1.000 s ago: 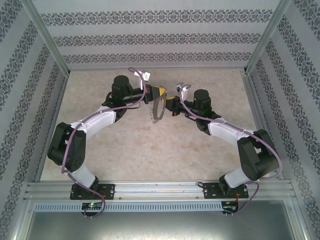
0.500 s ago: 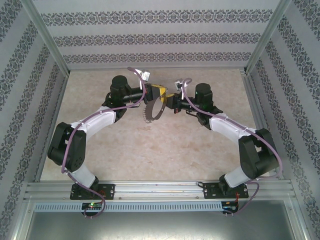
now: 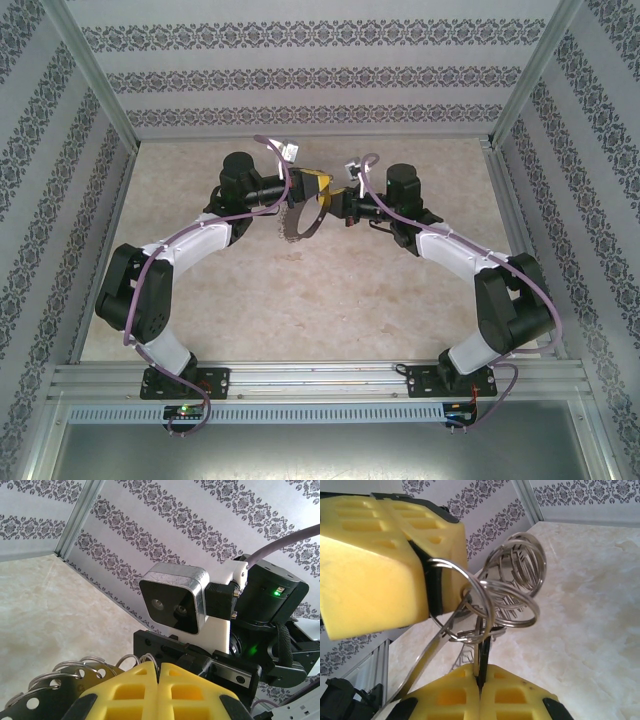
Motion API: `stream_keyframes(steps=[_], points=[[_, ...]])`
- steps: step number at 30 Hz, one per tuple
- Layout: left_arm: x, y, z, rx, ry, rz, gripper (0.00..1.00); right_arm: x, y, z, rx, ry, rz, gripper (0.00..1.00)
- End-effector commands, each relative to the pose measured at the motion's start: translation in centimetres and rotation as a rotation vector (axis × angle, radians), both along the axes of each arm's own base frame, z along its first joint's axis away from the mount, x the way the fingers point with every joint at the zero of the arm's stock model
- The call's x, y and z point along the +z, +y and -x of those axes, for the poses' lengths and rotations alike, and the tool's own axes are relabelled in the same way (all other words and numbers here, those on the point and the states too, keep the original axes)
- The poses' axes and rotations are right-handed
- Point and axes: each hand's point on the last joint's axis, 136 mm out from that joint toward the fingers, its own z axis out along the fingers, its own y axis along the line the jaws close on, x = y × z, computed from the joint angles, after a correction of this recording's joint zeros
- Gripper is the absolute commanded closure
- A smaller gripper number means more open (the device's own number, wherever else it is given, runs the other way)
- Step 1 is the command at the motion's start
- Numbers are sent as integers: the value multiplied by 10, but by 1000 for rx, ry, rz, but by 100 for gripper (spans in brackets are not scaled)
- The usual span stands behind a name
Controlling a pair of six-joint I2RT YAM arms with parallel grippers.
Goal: Put the keys on the keyring
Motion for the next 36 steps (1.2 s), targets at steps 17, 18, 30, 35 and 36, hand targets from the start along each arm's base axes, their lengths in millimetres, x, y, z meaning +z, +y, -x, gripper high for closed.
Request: stream_keyframes(steps=[17, 18, 30, 35, 36], points=[[2, -9, 5, -18, -54, -2, 100, 35, -67, 19, -132, -80, -65, 58], [2, -9, 6, -19, -54, -2, 100, 38, -69, 17, -147, -80, -71, 58], [0, -9, 3, -8, -48, 7, 100, 87, -60, 1, -137, -34, -293, 60], [2, -8, 2, 0, -50, 15, 100, 82, -50, -7, -132, -5, -307, 60], [2, -8, 2, 2, -48, 14, 100, 81, -48, -8, -130, -1, -308, 60]])
